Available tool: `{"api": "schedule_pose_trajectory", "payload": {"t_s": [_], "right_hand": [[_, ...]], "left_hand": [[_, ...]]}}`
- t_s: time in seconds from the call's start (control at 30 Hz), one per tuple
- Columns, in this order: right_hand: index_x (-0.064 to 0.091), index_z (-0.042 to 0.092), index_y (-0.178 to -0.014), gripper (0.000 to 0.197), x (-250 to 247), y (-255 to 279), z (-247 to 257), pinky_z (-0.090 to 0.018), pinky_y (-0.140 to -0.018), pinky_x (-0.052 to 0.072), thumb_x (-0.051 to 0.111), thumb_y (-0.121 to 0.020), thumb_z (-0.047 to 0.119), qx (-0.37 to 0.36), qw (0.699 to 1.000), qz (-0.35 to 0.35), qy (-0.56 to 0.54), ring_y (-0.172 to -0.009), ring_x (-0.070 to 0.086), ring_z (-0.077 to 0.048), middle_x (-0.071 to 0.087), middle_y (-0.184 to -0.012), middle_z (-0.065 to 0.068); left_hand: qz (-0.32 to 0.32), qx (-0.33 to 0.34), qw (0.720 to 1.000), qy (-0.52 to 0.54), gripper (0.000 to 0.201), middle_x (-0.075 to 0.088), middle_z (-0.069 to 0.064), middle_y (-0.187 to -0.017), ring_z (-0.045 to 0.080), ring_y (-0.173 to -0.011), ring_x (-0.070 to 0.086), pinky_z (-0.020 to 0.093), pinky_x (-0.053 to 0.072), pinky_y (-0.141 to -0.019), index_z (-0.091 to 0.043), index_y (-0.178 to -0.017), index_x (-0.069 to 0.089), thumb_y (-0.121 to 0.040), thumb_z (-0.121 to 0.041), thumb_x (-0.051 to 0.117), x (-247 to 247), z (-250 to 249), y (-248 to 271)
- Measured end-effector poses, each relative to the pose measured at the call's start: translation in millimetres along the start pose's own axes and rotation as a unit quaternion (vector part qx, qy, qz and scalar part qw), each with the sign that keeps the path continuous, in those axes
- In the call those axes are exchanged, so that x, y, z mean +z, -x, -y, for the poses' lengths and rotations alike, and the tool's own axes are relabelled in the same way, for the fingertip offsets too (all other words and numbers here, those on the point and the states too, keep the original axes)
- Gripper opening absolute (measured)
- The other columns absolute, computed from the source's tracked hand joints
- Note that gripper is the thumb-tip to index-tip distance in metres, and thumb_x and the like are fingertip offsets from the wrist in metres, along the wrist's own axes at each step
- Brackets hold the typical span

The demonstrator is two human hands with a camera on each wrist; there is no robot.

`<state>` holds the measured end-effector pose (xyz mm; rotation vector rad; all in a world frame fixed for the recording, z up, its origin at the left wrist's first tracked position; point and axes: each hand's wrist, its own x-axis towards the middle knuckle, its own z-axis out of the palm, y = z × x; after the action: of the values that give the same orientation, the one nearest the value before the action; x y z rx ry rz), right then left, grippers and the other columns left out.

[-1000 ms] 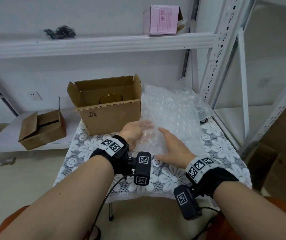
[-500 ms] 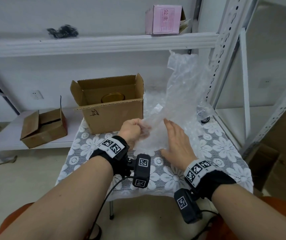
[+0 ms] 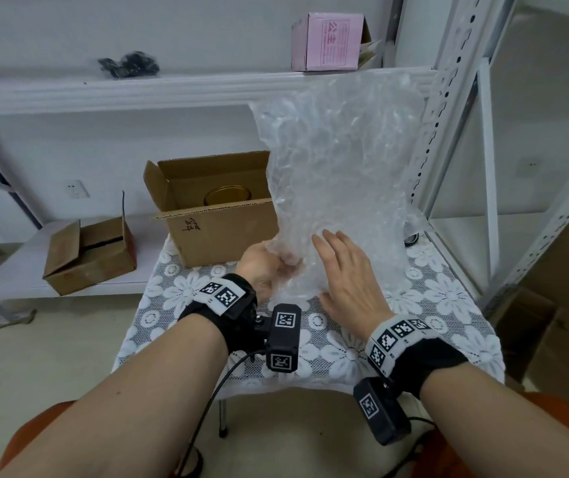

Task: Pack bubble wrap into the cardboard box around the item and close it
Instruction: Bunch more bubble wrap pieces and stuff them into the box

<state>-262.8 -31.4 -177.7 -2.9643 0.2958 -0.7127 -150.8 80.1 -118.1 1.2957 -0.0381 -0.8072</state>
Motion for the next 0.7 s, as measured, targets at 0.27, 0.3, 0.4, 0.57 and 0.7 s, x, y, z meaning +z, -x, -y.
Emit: {"api": "schedule_pose_trajectory", "payload": {"t_s": [0.27,0.3,0.4,0.57,0.7], "right_hand": [[0.023,0.015,-0.147,0.072,8,3,11,-0.032,-0.098,0.043,0.054,-0.082,0.005,-0.029,0.991,0.125,-0.024,-0.118,0.046,-0.021,0.043,-0.137,-0.006],[0.024,0.017,-0.146,0.068,9,3,14,-0.030,-0.094,0.044,0.051,-0.085,0.006,-0.030,0.989,0.143,-0.029,-0.111,0.048,-0.019,0.047,-0.131,-0.004],[0.032,0.018,-0.143,0.058,12,2,20,-0.030,-0.089,0.045,0.046,-0.088,0.004,-0.024,0.986,0.164,-0.027,-0.103,0.050,-0.018,0.053,-0.122,-0.003],[0.052,0.015,-0.127,0.039,14,-1,22,-0.029,-0.085,0.045,0.043,-0.090,0.005,-0.025,0.987,0.159,-0.010,-0.100,0.052,-0.020,0.057,-0.112,-0.003],[0.067,0.011,-0.100,0.024,17,-5,21,-0.029,-0.076,0.042,0.044,-0.094,0.013,-0.025,0.988,0.152,0.009,-0.092,0.053,-0.022,0.059,-0.101,-0.004]], "left_hand": [[-0.075,-0.061,0.994,-0.047,0.033,0.064,0.016,-0.076,0.029,-0.074,0.061,0.054,0.054,-0.084,0.003,-0.083,0.061,-0.074,0.023,0.038,-27,7,7],[-0.092,-0.055,0.993,-0.056,0.036,0.062,0.018,-0.082,0.031,-0.076,0.061,0.055,0.053,-0.084,0.004,-0.088,0.061,-0.071,0.023,0.035,-31,7,7],[-0.129,-0.004,0.983,-0.133,0.023,0.063,0.016,-0.095,0.030,-0.088,0.061,0.049,0.053,-0.087,0.003,-0.091,0.063,-0.078,0.012,0.047,-43,9,2],[-0.222,0.273,0.882,-0.315,0.024,0.052,-0.002,-0.095,0.011,-0.082,0.050,0.023,0.041,-0.073,-0.017,-0.093,0.047,-0.081,-0.013,0.067,-41,-4,20],[-0.122,0.383,0.839,-0.368,0.027,0.050,-0.007,-0.069,0.005,-0.061,0.043,0.015,0.039,-0.059,-0.023,-0.070,0.047,-0.078,-0.004,0.065,-32,-9,33]]}}
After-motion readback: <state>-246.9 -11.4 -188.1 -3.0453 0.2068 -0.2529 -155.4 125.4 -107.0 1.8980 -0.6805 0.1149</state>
